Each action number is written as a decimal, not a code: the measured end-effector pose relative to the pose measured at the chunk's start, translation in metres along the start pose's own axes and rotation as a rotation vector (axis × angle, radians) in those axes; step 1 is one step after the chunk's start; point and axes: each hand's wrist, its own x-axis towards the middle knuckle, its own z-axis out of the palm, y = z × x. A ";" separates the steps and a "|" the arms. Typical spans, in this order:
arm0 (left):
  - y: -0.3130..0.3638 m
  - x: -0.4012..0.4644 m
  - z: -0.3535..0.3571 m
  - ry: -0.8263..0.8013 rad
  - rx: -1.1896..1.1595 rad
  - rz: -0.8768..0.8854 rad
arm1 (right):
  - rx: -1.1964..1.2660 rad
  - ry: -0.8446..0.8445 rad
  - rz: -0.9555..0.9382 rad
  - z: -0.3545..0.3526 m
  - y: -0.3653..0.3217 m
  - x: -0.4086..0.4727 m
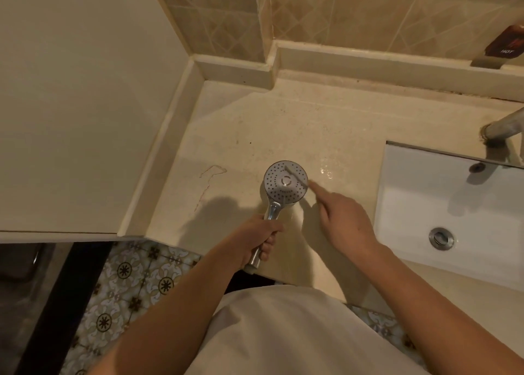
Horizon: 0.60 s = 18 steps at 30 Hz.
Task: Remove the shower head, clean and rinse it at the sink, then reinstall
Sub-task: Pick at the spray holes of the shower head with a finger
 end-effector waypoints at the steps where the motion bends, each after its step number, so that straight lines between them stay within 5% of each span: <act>1: 0.000 0.001 0.000 0.008 -0.006 -0.005 | -0.047 -0.040 -0.071 0.003 -0.006 -0.006; 4: 0.003 0.002 -0.001 0.021 -0.025 -0.007 | -0.128 -0.105 -0.157 0.010 -0.014 -0.018; 10: 0.003 0.000 0.000 -0.001 -0.006 -0.012 | 0.024 0.039 0.064 -0.007 0.014 0.009; 18: -0.005 0.002 -0.003 0.027 0.011 -0.094 | -0.150 -0.104 -0.192 0.013 -0.003 -0.028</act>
